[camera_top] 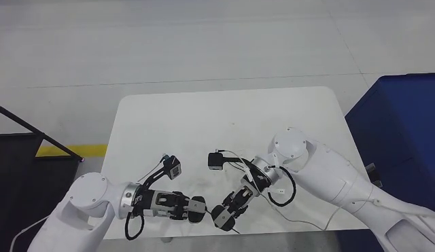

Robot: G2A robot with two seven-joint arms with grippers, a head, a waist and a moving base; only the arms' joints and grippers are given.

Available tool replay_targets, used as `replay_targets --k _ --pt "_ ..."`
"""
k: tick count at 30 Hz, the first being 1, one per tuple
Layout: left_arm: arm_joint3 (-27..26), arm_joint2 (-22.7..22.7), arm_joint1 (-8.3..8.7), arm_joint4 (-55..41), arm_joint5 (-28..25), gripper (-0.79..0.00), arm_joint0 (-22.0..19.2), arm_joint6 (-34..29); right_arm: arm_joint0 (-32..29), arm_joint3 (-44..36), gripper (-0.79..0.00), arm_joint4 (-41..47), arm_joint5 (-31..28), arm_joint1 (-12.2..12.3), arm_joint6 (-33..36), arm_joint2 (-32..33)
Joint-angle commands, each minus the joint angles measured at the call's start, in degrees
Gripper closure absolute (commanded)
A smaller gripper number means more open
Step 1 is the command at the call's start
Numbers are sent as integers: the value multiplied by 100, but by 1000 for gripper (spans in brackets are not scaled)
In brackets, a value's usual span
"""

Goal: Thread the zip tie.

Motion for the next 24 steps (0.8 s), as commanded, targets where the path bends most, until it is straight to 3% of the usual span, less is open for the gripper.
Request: replay_targets --k 1,9,11,16,20,24 --pt "39 -96 12 -80 -29 0 33 22 0 0 -785 0 0 0 0 0" --pt "166 -489 41 -566 -289 0 247 72 -18 16 -785 -53 45 1 -48 -15" --pt "166 -489 41 -566 -289 0 247 72 -80 -96 -785 -234 -15 12 -625 128" --pt "246 -545 18 -1011 -400 0 349 276 -699 34 -785 846 -1520 187 -454 975" --pt "376 -622 -39 -1872 -671 0 482 513 -1183 -37 -785 1782 -1564 226 -389 1244" --pt "378 -671 -44 -1890 -746 0 503 634 -1265 158 -785 2136 -1385 202 -210 1272"
